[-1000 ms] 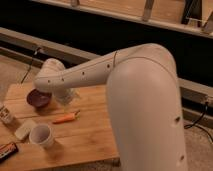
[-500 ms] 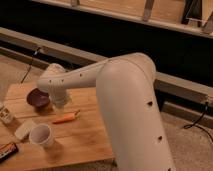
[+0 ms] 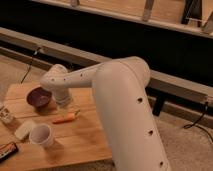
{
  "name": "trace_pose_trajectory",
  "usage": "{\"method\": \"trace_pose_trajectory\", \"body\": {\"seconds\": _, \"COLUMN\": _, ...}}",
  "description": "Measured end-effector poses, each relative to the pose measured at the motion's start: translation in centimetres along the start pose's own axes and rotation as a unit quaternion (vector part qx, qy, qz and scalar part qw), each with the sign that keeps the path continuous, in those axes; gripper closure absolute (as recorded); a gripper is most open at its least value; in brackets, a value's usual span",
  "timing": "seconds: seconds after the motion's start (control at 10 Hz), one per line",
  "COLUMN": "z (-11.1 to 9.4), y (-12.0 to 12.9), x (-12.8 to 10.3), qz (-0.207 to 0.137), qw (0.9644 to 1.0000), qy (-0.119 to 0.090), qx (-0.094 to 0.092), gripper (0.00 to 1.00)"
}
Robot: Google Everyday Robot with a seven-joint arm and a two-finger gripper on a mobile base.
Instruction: Place the pepper in the ceramic bowl
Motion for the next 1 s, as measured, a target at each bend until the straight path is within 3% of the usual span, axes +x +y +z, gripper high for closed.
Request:
{"method": "trace_pose_trajectory", "body": {"seconds": 0.3, "z": 1.8, "y": 0.7, "x": -0.1, "qz": -0.02, "qw": 0.9995, "qy": 0.021, "qx": -0.01, "gripper": 0.35}}
{"method": "trace_pose_trajectory", "body": {"seconds": 1.0, "z": 5.1, "y": 1.3, "x": -0.3, "qz": -0.025, "qw": 0.998, "qy": 0.05, "qx": -0.027, "gripper": 0.35}}
